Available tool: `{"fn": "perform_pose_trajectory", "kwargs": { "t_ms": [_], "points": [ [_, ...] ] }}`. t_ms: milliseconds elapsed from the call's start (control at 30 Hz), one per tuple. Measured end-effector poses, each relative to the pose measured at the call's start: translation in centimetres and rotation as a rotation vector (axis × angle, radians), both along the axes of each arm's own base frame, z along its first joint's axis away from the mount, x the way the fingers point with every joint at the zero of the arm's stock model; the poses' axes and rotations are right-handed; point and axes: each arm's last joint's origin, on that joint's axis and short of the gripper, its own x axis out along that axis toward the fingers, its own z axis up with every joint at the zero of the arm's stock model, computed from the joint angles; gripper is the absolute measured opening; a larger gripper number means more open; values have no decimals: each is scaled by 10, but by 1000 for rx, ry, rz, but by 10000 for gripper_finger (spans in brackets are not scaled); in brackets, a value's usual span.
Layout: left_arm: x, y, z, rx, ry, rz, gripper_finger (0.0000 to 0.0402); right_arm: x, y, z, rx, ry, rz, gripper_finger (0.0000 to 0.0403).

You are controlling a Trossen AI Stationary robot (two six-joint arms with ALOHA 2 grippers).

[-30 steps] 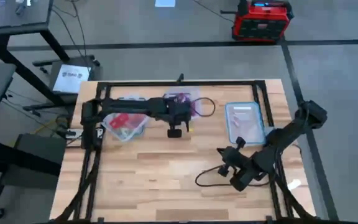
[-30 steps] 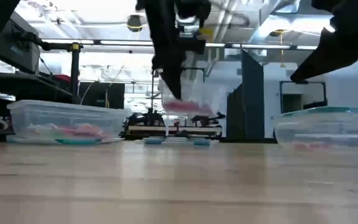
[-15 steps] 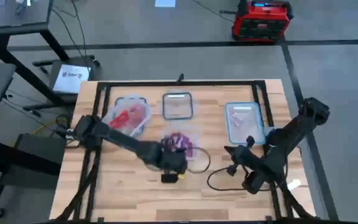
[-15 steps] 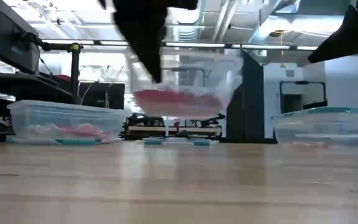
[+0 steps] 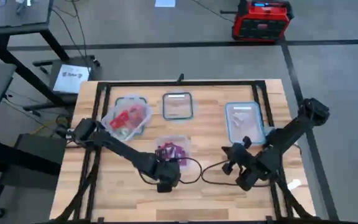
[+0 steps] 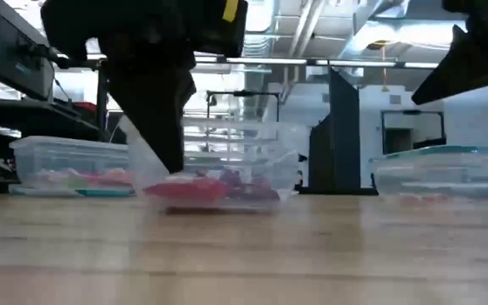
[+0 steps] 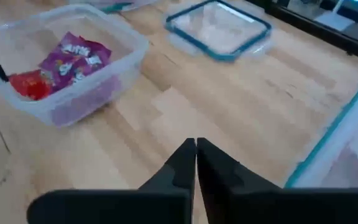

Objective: Sort candy

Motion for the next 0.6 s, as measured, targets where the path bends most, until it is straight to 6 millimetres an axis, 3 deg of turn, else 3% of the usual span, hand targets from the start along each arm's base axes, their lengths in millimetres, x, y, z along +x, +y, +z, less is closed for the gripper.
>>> {"fn": "perform_pose_trajectory", "kwargs": {
  "t_ms": [300,600],
  "points": [
    [-6,-4,7,-131,119,-95,146,17,-11,2,16,3,-19,131],
    [-11,-5,50,-70,192,-106,153,60,-44,15,7,91,79,220]
  ]
}}
